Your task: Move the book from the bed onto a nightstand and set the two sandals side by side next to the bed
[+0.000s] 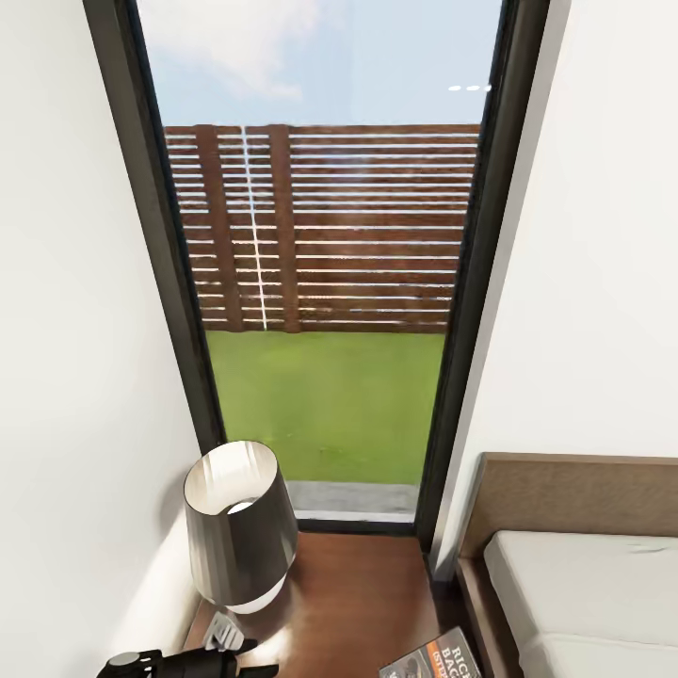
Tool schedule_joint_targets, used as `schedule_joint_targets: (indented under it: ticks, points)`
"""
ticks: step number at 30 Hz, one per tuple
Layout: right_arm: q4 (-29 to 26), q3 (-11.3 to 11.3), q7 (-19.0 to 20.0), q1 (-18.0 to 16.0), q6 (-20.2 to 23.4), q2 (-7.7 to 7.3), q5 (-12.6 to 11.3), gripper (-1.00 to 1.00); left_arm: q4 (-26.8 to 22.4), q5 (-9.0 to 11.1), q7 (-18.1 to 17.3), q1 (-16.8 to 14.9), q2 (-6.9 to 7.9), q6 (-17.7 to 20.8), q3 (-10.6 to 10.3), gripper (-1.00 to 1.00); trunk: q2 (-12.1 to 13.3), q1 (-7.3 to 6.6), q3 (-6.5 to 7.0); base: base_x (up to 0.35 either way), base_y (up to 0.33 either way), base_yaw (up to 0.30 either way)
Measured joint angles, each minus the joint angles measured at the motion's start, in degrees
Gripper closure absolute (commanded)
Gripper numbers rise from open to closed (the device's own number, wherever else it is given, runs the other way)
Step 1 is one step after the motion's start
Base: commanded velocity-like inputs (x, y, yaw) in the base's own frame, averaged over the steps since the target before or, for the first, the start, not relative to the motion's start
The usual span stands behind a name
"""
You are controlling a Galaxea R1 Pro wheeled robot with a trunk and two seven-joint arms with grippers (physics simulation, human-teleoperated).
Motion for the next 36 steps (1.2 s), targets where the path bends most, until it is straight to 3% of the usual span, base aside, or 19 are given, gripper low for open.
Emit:
schedule_joint_targets:
  ticks: [6, 13, 22, 28, 30, 36]
  points:
    - [-9.3, -0.1, 0.2, 0.0, 2.3, 0.01, -0.2, 1.0, 0.0, 0.0, 0.0, 0.0, -0.15, 0.0, 0.0, -1.0, 0.0, 0.0, 0.01, 0.0, 0.0, 0.0]
    - [-25.5, -0.2, 0.3, 0.0, 20.0, -0.02, -0.2, 1.0, 0.1, 0.0, 0.0, 0.1, -0.24, 0.0, 0.0, -1.0, 0.0, 0.0, 0.0, 0.0, 0.0, 0.0]
    - [-30.6, -1.9, 0.1, 0.0, 29.5, 0.0, -0.6, 1.0, 0.1, 0.0, 0.0, 0.1, -0.27, -0.1, 0.0, -1.0, 0.0, 0.0, 0.0, 0.0, 0.0, 0.0]
    - [-33.1, -7.1, -0.5, -0.2, 32.0, 0.55, -0.5, 1.0, 0.1, 0.0, 0.0, 0.1, -0.27, -0.1, 0.1, -1.0, 0.0, 0.0, 0.0, 0.0, 0.0, 0.0]
    - [-33.0, -9.9, -0.5, -0.2, 32.1, 0.68, -0.6, 1.0, 0.0, 0.0, 0.0, 0.1, -0.27, -0.1, 0.3, -1.0, 0.0, 0.0, 0.0, 0.0, 0.0, 0.0]
    - [-32.8, -15.8, -0.5, -0.3, 32.2, 0.74, -1.9, 1.0, 0.0, 0.0, 0.0, 0.1, -0.26, -0.1, 2.5, -1.0, 0.0, 0.0, 0.0, 0.0, 0.0, 0.0]
